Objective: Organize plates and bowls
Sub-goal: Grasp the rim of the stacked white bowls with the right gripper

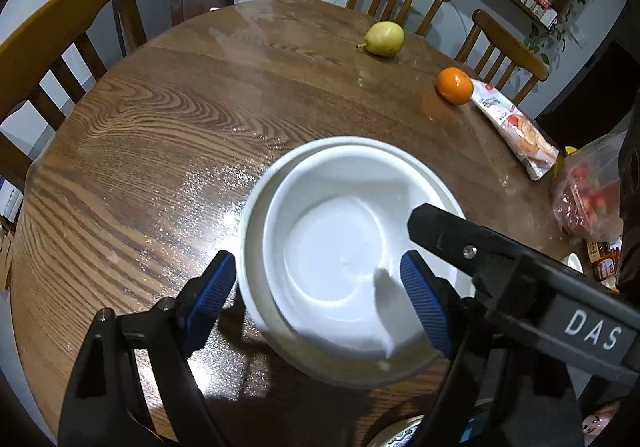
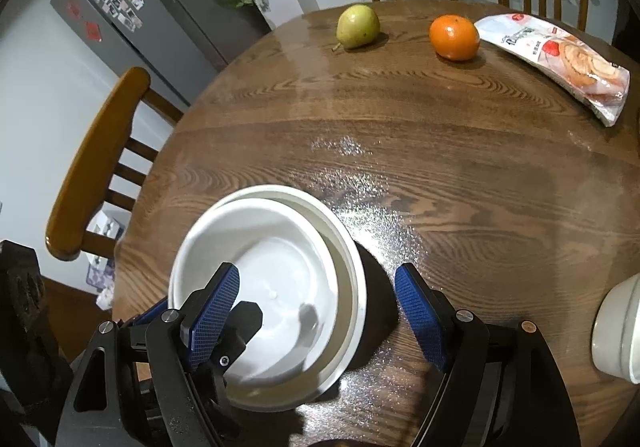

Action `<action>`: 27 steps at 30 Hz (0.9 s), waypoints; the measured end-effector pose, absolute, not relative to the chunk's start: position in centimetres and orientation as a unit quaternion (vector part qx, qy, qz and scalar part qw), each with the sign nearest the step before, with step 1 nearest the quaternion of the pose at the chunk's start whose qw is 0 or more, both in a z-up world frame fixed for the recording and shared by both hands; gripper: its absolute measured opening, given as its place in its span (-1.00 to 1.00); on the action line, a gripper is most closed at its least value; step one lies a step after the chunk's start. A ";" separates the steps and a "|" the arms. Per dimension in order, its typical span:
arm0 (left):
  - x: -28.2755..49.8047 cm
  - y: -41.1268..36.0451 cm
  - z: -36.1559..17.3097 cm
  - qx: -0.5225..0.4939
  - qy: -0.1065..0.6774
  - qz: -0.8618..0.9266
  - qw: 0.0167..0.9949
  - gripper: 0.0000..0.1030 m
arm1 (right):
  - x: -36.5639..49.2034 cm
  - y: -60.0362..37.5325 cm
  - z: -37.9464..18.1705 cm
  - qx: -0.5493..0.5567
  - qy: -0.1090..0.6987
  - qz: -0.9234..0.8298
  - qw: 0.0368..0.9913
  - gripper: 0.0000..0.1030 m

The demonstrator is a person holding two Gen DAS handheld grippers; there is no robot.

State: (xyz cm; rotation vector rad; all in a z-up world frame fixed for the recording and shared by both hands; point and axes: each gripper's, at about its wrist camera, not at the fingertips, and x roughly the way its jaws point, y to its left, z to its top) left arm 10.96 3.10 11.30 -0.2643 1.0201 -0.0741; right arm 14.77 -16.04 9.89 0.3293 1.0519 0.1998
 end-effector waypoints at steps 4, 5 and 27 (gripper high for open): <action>10.9 3.2 11.3 -0.127 0.487 -0.035 0.863 0.62 | 14.9 -16.2 10.0 0.160 0.497 0.098 0.848 0.57; 10.9 3.2 11.2 -0.126 0.488 -0.034 0.863 0.62 | 14.9 -16.2 9.9 0.162 0.499 0.098 0.846 0.57; 12.3 2.5 9.0 -0.101 0.519 -0.025 0.849 -0.23 | 16.2 -15.1 6.5 0.154 0.530 0.098 0.828 0.15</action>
